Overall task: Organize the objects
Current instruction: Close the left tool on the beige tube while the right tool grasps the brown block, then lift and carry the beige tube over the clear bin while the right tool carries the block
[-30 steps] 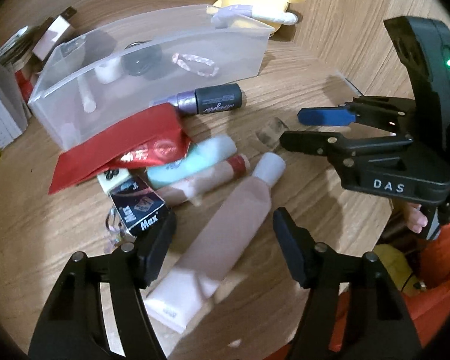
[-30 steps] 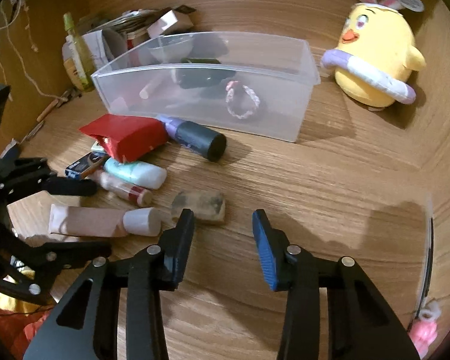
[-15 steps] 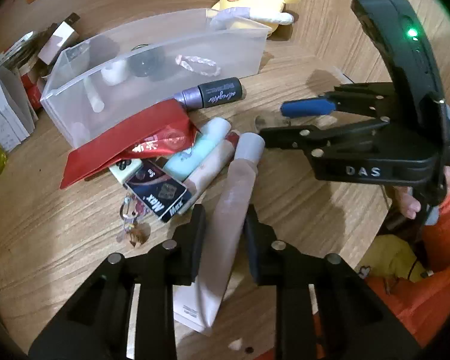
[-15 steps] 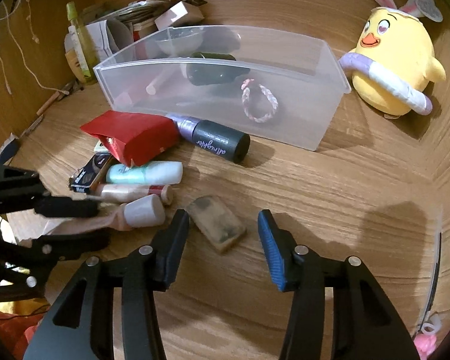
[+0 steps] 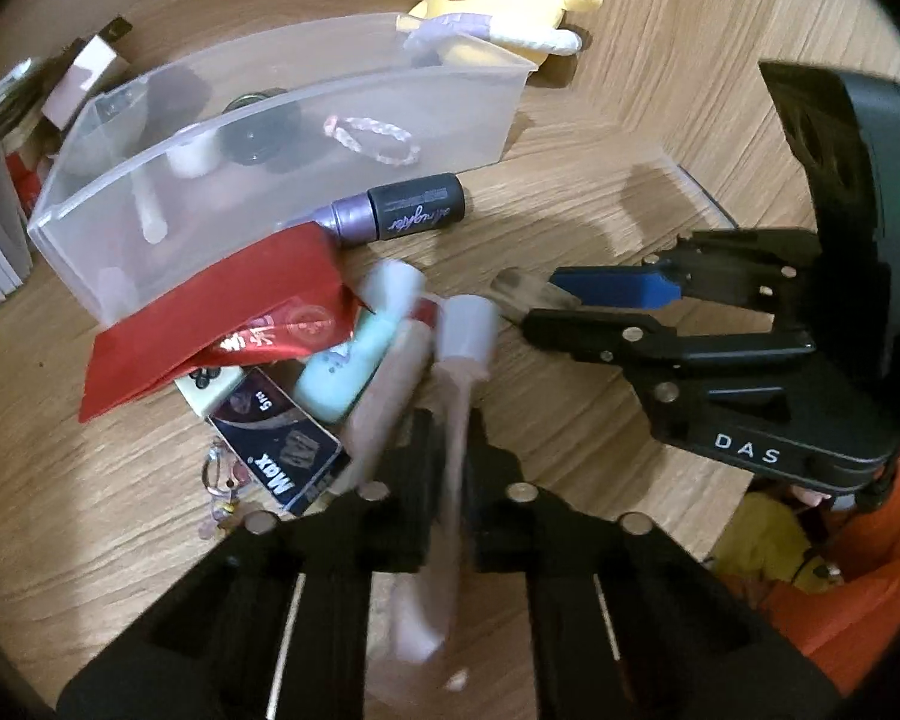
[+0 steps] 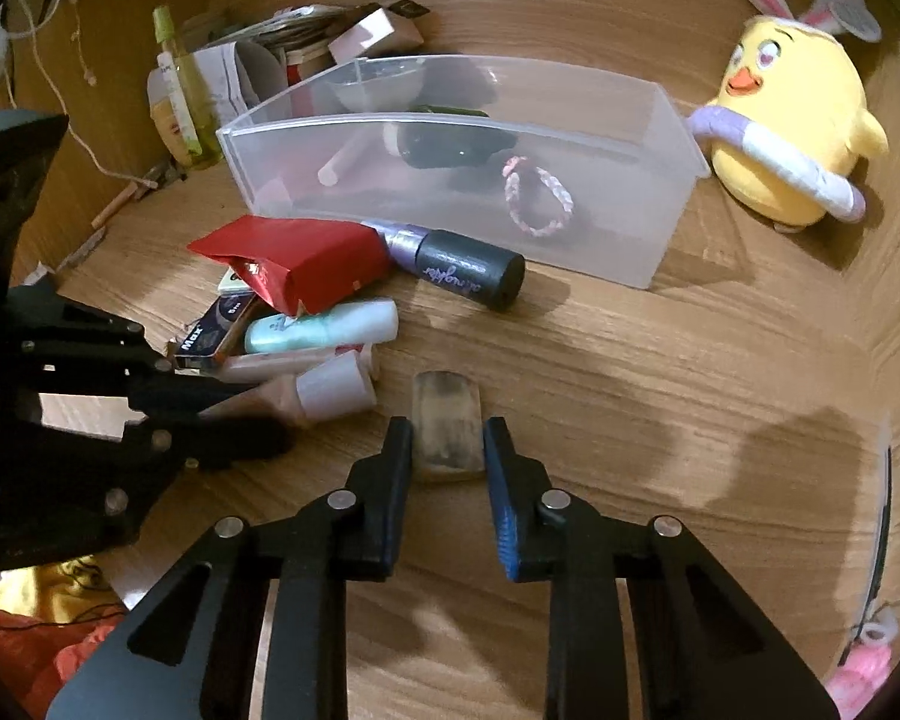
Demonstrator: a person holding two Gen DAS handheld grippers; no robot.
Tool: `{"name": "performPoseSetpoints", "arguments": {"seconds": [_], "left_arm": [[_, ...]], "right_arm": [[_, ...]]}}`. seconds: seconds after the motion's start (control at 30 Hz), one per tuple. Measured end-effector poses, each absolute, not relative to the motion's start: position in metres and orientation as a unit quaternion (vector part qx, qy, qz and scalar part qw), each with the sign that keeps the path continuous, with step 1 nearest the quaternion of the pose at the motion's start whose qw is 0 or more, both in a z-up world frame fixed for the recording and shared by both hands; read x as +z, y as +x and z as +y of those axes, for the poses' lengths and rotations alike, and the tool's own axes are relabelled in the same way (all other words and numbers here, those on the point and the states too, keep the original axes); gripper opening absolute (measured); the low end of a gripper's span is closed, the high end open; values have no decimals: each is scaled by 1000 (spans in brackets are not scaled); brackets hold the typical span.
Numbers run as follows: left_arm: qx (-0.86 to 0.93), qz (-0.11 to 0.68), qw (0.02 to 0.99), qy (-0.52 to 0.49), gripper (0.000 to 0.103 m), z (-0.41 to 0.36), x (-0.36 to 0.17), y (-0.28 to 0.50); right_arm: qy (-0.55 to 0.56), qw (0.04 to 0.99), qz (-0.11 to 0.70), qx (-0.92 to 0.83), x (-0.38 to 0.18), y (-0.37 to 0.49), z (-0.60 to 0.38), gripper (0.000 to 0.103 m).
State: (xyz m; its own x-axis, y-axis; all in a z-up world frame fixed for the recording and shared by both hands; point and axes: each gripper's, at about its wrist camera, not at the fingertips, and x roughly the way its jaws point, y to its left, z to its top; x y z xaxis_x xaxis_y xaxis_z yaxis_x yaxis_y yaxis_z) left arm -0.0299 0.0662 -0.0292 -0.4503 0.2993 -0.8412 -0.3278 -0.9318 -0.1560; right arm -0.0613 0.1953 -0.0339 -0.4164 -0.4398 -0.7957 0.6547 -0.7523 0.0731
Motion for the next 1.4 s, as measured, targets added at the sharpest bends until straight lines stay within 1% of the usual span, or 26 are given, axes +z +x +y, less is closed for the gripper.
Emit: {"name": "performPoseSetpoints", "arguments": {"seconds": [0.23,0.63,0.77,0.87,1.0,1.13,1.27,1.37,1.4], "left_arm": [[865,5,177,-470,5,62,-17,-18],[887,-9,167,-430,3,49,11,-10],[879,9,179,-442,5,56,5,-13],[868,25,184,-461,8,66,-7,-18],[858,43,194,-473,9,81,-18,-26],[853,53,203,-478,15,90,-20,-34],[850,66,197,-483,26,97,-21,-43],[852,69,197,-479,28,99,-16,-46],[853,71,197,-477,31,100,-15,-47]], "right_arm": [[426,324,91,-840,-26,-61,208,22],[393,325,72,-857,-1,-59,211,22],[391,324,70,-859,1,-60,213,22],[394,321,66,-858,-1,-63,217,22],[401,316,57,-858,-5,-66,224,22],[403,314,56,-858,-7,-68,228,22],[400,316,58,-858,-7,-69,231,22],[397,317,68,-859,-7,-67,231,22],[395,317,70,-859,-8,-65,231,22]]}}
